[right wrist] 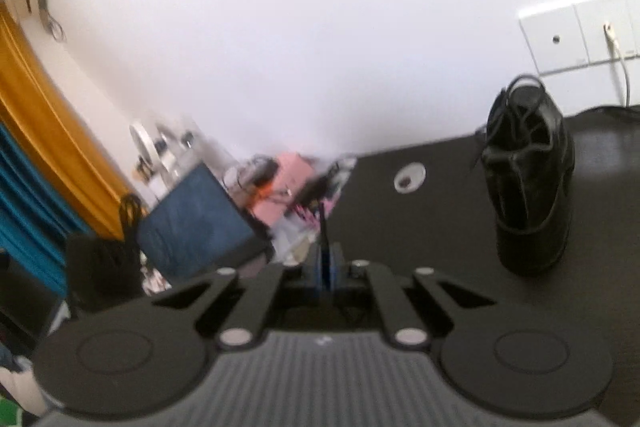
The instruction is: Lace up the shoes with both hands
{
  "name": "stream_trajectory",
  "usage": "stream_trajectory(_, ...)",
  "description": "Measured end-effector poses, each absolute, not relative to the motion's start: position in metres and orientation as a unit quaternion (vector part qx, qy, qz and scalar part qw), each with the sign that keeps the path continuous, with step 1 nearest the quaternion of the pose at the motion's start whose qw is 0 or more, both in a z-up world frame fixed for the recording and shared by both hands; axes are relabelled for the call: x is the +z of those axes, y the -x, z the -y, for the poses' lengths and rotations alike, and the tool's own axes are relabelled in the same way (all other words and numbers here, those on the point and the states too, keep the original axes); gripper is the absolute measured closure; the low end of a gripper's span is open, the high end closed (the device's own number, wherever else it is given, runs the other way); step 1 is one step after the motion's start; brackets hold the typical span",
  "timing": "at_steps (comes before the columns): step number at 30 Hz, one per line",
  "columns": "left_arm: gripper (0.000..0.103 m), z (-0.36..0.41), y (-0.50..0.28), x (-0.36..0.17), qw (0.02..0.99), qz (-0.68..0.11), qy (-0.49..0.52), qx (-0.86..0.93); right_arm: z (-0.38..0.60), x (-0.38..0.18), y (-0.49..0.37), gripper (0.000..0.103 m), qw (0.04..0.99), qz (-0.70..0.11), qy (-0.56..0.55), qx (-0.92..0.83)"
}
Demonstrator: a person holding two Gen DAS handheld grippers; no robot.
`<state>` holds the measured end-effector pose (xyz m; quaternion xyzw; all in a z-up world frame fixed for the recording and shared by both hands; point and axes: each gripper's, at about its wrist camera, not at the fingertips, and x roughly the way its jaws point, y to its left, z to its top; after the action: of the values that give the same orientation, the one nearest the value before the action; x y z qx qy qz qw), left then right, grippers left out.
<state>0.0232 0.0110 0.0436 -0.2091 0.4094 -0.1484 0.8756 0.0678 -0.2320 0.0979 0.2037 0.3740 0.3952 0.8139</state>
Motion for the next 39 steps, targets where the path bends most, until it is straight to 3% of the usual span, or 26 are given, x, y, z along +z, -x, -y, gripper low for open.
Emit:
stream_trajectory(6,0.057,0.029,-0.031,0.037,0.881,-0.422,0.134,-0.168,0.242,0.121,-0.058,0.099,0.815,-0.339,-0.225,0.412)
stream_trajectory(7,0.07,0.033,-0.033,0.035,0.88,-0.425,0.127,-0.168,0.244,0.125,-0.057,0.099,0.814,-0.332,-0.231,0.417)
stream_trajectory(8,0.099,0.036,-0.034,0.035,0.879,-0.427,0.126,-0.168,0.246,0.128,-0.056,0.099,0.812,-0.325,-0.238,0.422)
stream_trajectory(10,0.1,0.034,-0.034,0.036,0.878,-0.424,0.144,-0.168,0.247,0.131,-0.053,0.099,0.817,-0.317,-0.232,0.422)
stream_trajectory(13,0.1,0.025,-0.033,0.04,0.88,-0.417,0.166,-0.157,0.251,0.127,-0.049,0.084,0.839,-0.323,-0.193,0.394)
stream_trajectory(14,0.1,0.022,-0.033,0.041,0.88,-0.415,0.172,-0.152,0.251,0.122,-0.049,0.062,0.845,-0.332,-0.177,0.38)
stream_trajectory(15,0.1,0.02,-0.033,0.042,0.881,-0.415,0.176,-0.146,0.252,0.115,-0.049,0.054,0.852,-0.339,-0.161,0.366)
stream_trajectory(24,0.1,0.008,-0.03,0.039,0.88,-0.414,0.206,-0.113,0.285,0.013,-0.031,0.054,0.811,-0.486,-0.183,0.271)
stream_trajectory(35,0.1,0.014,-0.031,0.04,0.878,-0.419,0.204,-0.111,0.276,-0.038,-0.019,0.055,0.786,-0.529,-0.198,0.251)
stream_trajectory(37,0.1,0.013,-0.029,0.04,0.877,-0.42,0.207,-0.107,0.273,-0.046,-0.021,0.066,0.781,-0.533,-0.213,0.246)
stream_trajectory(39,0.1,0.011,-0.027,0.04,0.876,-0.42,0.213,-0.103,0.273,-0.049,-0.021,0.083,0.781,-0.533,-0.22,0.241)
